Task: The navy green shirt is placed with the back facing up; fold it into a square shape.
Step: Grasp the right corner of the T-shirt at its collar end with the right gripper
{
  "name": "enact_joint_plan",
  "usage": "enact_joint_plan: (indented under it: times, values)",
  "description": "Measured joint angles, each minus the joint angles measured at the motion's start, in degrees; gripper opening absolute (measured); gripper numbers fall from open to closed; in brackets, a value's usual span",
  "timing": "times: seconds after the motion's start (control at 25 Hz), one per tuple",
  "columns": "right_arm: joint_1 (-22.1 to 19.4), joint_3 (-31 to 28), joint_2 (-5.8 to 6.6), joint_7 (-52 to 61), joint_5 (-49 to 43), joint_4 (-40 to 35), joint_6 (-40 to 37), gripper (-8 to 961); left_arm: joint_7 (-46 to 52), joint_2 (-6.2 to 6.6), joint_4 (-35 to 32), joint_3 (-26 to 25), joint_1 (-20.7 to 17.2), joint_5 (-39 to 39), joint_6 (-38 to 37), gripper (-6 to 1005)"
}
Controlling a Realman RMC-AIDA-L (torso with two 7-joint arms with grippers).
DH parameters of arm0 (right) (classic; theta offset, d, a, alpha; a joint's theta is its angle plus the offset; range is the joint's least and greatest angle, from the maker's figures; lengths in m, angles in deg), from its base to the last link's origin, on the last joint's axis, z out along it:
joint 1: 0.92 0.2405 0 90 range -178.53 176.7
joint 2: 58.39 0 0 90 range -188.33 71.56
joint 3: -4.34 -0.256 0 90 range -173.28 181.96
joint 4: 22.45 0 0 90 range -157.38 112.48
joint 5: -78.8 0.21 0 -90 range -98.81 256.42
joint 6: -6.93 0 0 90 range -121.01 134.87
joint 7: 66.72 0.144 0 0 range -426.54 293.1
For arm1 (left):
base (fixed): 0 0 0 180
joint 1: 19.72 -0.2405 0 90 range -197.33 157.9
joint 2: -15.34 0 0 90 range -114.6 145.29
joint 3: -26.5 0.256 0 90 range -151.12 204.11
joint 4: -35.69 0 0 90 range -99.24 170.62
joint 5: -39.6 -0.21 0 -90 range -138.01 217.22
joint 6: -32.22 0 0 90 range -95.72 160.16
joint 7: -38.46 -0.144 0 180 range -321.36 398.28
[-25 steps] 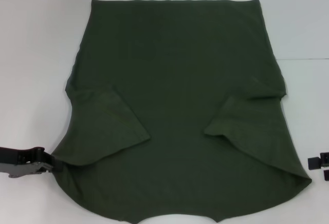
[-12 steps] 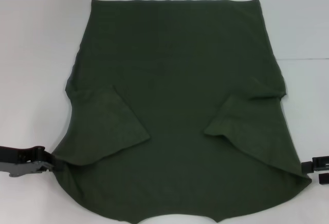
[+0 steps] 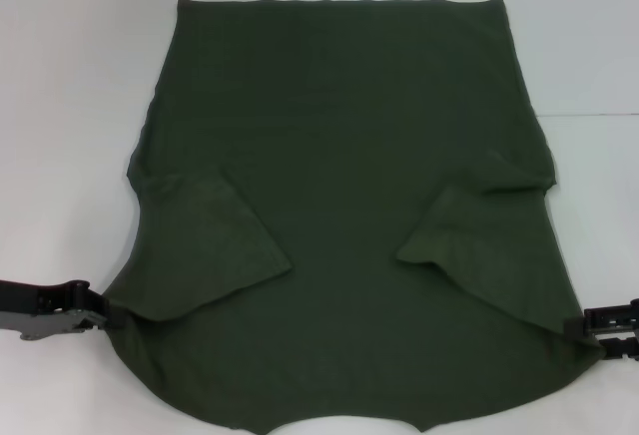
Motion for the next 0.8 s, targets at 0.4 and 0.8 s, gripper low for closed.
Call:
enact_joint_plan:
  times: [0.4, 0.8]
  values:
    - [0.6, 0.0, -1.25, -0.3, 0.0, 0.0, 1.7, 782, -0.1, 0.0, 0.0, 0.0, 0.1, 0.1, -0.1, 32]
    - [0.7, 0.0, -1.61, -0.6, 0.0, 0.1, 1.9, 751, -0.1, 0.0, 0.0, 0.0, 0.4, 0.4, -0.1, 31]
